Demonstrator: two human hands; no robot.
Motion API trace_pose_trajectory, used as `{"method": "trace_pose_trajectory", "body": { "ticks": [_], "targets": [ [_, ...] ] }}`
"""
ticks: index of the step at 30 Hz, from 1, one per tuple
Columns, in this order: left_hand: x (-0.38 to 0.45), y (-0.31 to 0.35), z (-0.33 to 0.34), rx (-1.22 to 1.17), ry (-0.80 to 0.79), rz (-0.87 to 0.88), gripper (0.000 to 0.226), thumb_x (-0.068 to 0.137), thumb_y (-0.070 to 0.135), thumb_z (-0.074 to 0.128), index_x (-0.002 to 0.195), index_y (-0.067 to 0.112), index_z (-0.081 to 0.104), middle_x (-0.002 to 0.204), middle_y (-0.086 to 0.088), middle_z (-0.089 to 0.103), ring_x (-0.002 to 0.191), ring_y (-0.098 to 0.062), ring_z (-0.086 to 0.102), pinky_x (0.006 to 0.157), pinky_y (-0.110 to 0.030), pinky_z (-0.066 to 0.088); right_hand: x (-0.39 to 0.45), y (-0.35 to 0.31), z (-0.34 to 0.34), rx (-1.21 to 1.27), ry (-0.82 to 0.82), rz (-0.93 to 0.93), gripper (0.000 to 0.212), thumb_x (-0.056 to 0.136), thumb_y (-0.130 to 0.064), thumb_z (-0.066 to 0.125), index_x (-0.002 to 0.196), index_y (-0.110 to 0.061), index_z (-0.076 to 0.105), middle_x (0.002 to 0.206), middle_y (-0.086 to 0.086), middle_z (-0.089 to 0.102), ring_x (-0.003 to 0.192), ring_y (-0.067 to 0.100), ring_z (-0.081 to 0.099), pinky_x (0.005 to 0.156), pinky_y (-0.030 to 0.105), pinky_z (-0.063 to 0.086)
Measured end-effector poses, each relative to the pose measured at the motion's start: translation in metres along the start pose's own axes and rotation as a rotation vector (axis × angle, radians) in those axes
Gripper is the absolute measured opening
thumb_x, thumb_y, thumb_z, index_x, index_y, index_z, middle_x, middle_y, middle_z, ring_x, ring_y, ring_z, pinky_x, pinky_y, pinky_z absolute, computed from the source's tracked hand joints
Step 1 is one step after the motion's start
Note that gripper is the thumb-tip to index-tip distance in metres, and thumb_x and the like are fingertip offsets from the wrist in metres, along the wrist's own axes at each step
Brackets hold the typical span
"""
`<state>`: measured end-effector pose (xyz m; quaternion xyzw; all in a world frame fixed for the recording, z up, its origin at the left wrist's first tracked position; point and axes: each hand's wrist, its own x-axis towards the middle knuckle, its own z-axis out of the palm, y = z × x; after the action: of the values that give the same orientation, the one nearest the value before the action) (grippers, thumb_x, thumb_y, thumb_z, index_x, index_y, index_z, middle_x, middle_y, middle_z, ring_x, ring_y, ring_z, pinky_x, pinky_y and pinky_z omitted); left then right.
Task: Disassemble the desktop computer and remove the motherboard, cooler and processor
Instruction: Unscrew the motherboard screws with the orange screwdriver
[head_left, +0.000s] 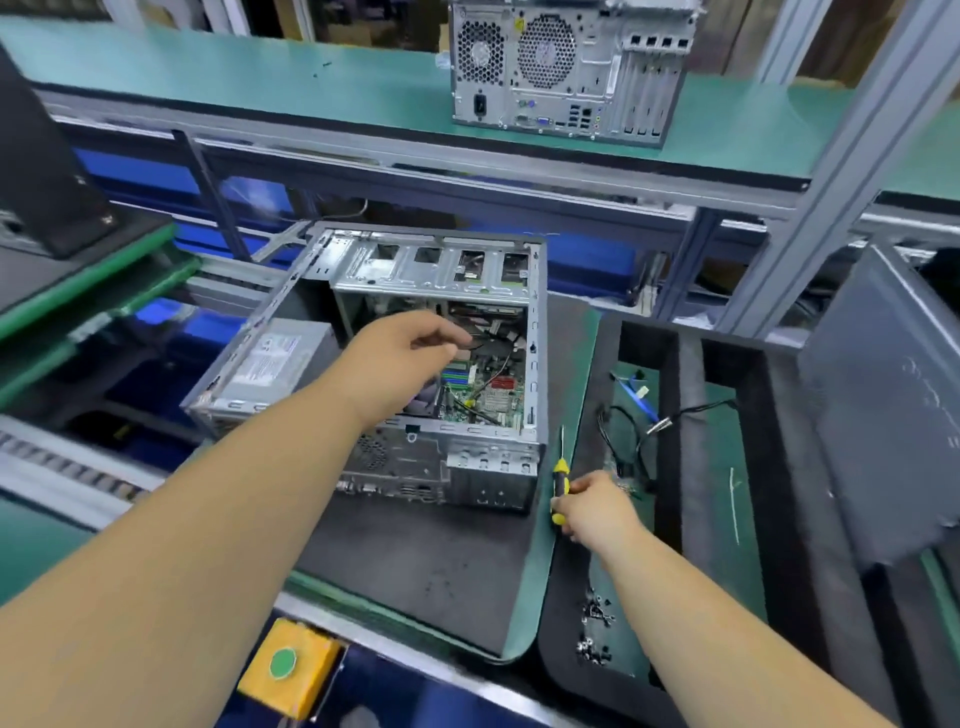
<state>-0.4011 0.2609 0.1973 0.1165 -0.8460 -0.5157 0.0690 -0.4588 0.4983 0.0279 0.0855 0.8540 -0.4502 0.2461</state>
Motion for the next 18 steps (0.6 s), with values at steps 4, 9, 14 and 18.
{"method": "trace_pose_trajectory", "body": {
  "ticks": [4,9,14,18],
  "targets": [
    [-0.023,-0.004,-0.007,-0.089,0.046,-0.035,0.023,0.093,0.015,0.059,0.093,0.033,0.073,0.09,0.0,0.073,0.073,-0.01,0.064,0.057,-0.017,0.052,-0.003,-0.013,-0.008,-0.142,-0.026,-0.023,0.027,0.084,-0.015,0.065,0.105,-0.011,0.048,0.089,0.013,0.067,0.076,0.032,0.069,0.076,0.045,0.055],
    [-0.052,-0.018,-0.034,-0.063,0.182,-0.042,0.021,0.091,0.019,0.061,0.093,0.036,0.072,0.09,0.007,0.07,0.08,-0.005,0.063,0.064,-0.016,0.047,-0.036,-0.083,-0.039,0.002,0.256,-0.345,0.027,0.089,-0.021,0.058,0.116,-0.02,0.054,0.09,0.0,0.064,0.07,0.017,0.058,0.06,0.029,0.04],
    [-0.082,-0.043,-0.063,-0.122,0.281,-0.046,0.014,0.089,0.016,0.063,0.092,0.026,0.072,0.08,0.005,0.057,0.069,-0.008,0.05,0.063,-0.007,0.041,-0.079,-0.157,-0.015,0.145,0.271,-0.67,0.015,0.091,-0.018,0.058,0.104,-0.025,0.057,0.087,-0.008,0.056,0.07,-0.002,0.052,0.061,0.019,0.042],
    [-0.112,-0.075,-0.101,-0.089,0.322,-0.097,0.012,0.088,0.016,0.064,0.088,0.026,0.071,0.079,0.006,0.057,0.063,-0.005,0.045,0.061,-0.012,0.041,-0.116,-0.187,0.044,0.172,0.09,-0.818,0.015,0.092,-0.02,0.057,0.095,-0.035,0.058,0.079,-0.017,0.055,0.061,-0.005,0.049,0.053,0.014,0.042]
  ]
}}
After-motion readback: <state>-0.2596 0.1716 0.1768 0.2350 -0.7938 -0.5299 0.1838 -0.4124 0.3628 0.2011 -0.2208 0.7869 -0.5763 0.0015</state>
